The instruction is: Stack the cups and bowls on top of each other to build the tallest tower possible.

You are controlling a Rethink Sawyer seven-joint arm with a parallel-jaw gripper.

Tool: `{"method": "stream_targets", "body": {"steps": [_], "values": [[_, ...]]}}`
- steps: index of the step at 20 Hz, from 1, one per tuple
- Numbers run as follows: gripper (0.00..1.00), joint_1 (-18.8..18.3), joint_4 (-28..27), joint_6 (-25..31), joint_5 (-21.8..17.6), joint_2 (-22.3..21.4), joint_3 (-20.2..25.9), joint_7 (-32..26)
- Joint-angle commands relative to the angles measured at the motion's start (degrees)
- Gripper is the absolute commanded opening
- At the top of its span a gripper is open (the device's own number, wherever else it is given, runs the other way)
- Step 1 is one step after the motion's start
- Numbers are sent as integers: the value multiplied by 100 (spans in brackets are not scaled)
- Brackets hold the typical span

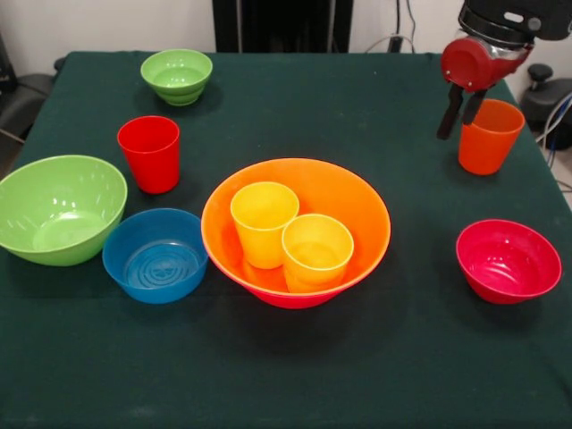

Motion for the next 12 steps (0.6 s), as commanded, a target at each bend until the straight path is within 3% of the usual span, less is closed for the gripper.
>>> {"method": "stream_targets", "body": {"steps": [1, 4, 12], "values": [[100, 40, -504, 705, 91, 397, 401, 1290], [100, 108, -763, 904, 87, 480, 327, 1433], [100, 201, -620, 898, 141, 349, 300, 1330]]}}
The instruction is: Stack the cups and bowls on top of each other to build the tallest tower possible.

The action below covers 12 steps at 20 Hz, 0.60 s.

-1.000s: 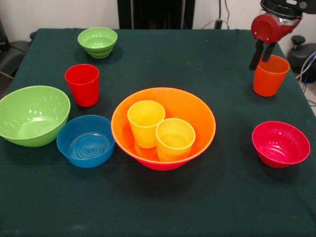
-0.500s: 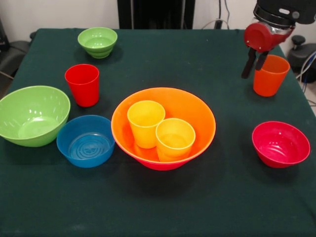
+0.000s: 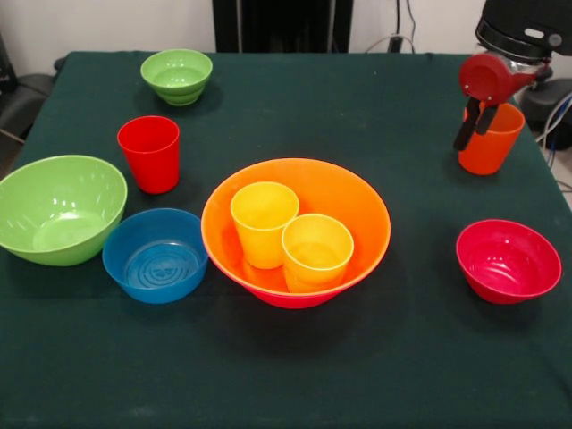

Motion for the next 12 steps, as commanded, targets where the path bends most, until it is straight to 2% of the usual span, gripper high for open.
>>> {"method": "stream_targets", "body": {"steps": [1, 3, 8, 12], "values": [[100, 97, -227, 638, 122, 66, 370, 1320], [100, 89, -309, 731, 112, 68, 326, 1328], [100, 132, -58, 687, 120, -116, 317, 1185], [100, 75, -39, 633, 121, -90, 365, 1078]]}}
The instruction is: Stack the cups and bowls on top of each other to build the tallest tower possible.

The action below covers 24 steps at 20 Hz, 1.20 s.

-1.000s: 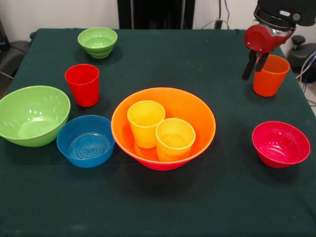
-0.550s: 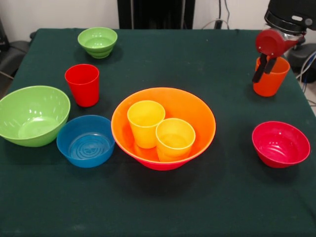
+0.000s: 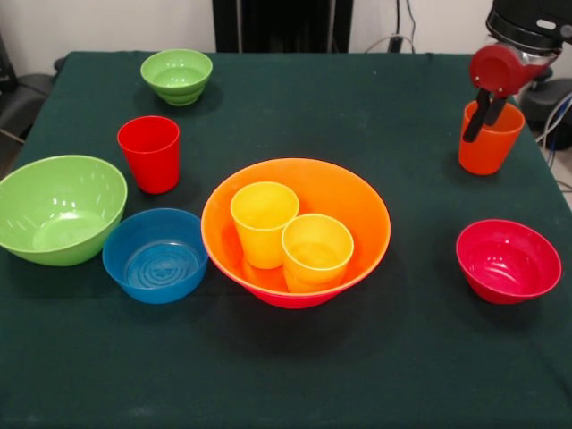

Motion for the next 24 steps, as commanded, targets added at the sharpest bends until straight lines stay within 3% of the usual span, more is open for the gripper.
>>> {"method": "stream_targets", "body": {"steps": [1, 9, 24], "values": [[100, -15, -68, 393, 107, 28, 479, 1073], [100, 13, -182, 289, 24, 285, 604, 891], [100, 66, 107, 18, -102, 204, 916, 289]]}}
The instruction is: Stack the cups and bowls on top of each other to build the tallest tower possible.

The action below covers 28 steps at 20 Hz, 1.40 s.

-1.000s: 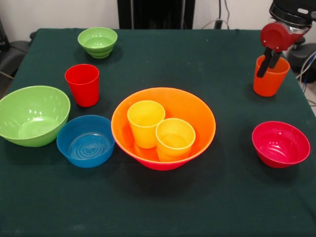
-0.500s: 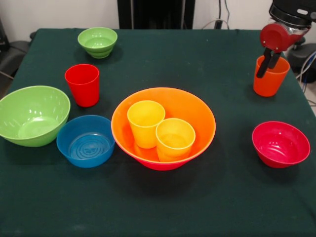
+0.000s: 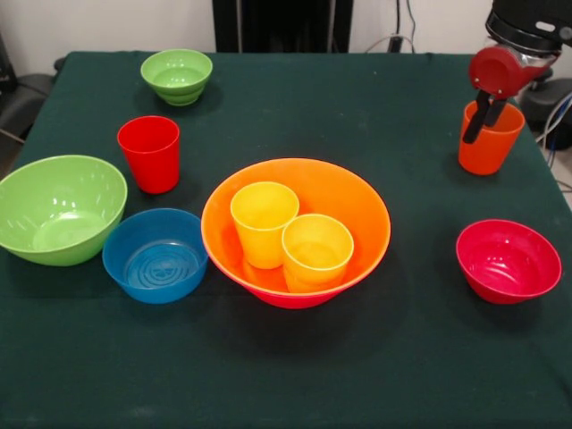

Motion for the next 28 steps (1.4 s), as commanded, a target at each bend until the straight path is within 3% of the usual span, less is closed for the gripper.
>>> {"method": "stream_targets", "body": {"steps": [1, 6, 18, 28], "values": [[100, 57, 160, -37, -125, 153, 933, 222], [100, 4, 394, -364, -128, 60, 1141, -85], [100, -21, 337, -585, -425, 260, 1196, -347], [100, -431, 707, -1335, -752, 283, 1532, -810]]}}
